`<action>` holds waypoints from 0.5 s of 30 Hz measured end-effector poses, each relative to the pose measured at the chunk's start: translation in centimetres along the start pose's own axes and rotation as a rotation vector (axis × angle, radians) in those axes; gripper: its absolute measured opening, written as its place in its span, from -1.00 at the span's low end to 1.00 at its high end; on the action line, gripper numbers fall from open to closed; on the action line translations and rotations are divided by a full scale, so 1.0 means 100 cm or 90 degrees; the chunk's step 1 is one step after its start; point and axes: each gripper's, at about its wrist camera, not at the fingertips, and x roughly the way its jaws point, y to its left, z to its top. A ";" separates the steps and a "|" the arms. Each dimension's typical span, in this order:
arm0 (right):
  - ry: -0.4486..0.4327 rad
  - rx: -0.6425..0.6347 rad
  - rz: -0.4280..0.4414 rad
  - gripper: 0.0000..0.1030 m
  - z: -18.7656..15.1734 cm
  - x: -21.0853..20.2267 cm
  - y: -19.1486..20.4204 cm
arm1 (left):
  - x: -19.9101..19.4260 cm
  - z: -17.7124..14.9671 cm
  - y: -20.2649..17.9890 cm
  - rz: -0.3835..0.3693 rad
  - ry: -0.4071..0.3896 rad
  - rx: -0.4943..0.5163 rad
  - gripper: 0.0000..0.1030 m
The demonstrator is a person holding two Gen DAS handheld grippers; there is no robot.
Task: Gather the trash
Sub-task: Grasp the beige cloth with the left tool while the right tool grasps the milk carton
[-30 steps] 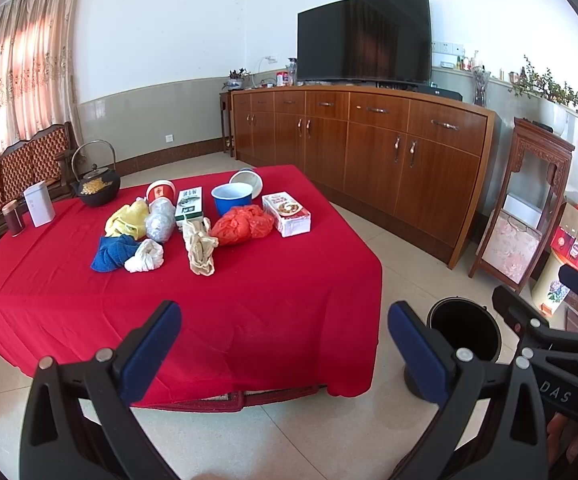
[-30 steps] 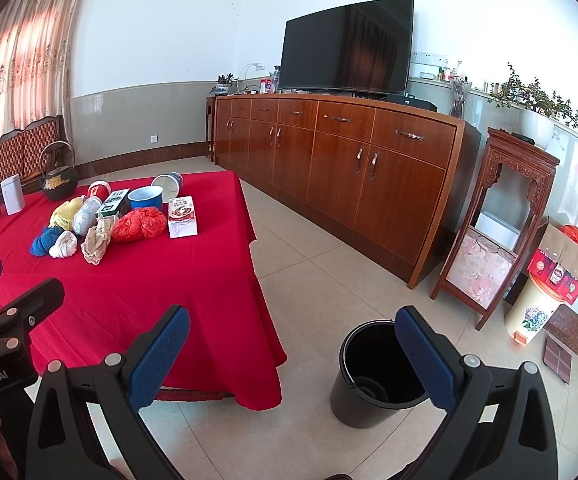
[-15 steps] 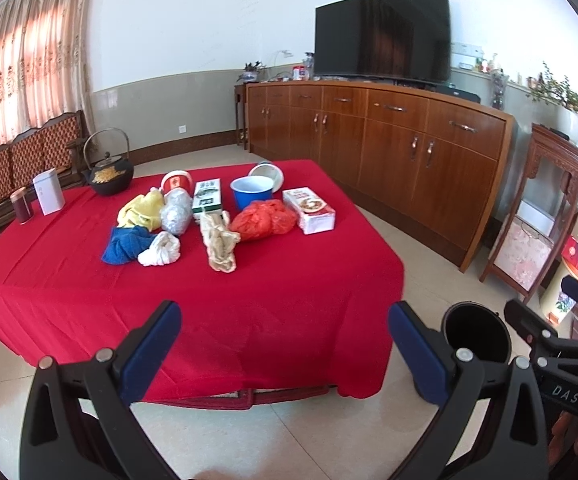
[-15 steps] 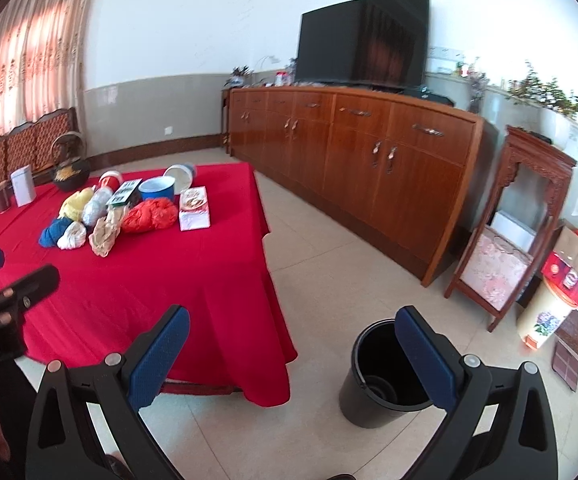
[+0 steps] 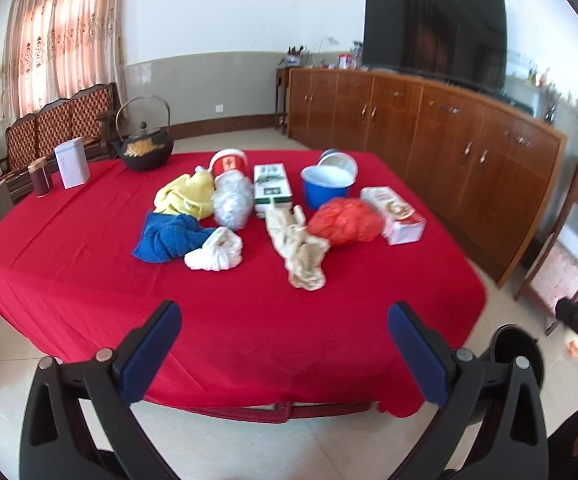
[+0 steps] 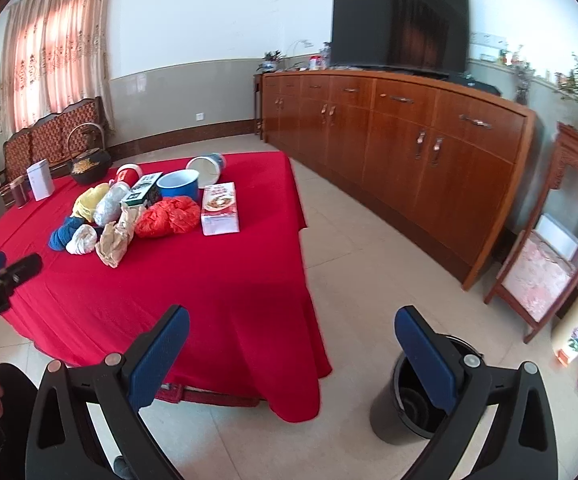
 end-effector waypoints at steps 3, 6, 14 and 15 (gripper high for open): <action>0.025 -0.008 0.024 1.00 0.011 0.025 0.010 | 0.020 0.003 0.003 0.003 0.014 -0.004 1.00; 0.026 -0.017 0.041 1.00 0.020 0.046 0.022 | 0.039 0.005 0.000 0.001 0.022 -0.005 0.99; 0.036 -0.023 0.090 0.66 0.045 0.110 0.041 | 0.097 0.015 -0.005 0.005 0.053 -0.012 0.78; 0.042 -0.022 0.097 0.63 0.048 0.119 0.042 | 0.106 0.017 -0.005 0.006 0.058 -0.015 0.75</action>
